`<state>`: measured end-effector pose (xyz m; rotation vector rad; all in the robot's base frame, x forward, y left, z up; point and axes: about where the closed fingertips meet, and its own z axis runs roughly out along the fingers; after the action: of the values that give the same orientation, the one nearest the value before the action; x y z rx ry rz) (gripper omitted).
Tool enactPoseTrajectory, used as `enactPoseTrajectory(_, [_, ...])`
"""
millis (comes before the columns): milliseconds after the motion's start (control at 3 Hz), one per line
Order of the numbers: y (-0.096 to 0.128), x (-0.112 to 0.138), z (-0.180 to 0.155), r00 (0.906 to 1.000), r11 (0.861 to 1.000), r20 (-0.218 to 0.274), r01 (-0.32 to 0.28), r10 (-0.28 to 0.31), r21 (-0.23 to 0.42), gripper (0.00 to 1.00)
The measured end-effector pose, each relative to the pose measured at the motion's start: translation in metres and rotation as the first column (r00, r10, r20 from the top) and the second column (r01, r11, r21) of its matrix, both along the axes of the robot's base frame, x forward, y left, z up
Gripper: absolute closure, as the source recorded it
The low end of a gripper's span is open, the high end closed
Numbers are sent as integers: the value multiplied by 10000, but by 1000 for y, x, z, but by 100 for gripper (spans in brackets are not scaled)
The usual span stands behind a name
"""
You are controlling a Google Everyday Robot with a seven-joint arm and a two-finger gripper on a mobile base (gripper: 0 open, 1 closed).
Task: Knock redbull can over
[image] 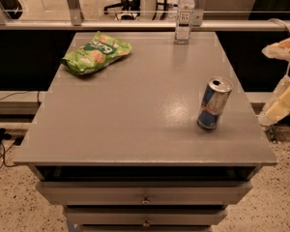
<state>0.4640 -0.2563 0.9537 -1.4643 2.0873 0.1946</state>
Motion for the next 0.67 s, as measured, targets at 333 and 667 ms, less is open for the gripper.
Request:
enactPoseTrajectory(333, [-2, 18, -14, 9994, 9861, 180, -327, 301, 1627, 0])
enactPoseTrajectory(667, [5, 30, -30, 9973, 9544, 218, -728, 695, 2896, 0])
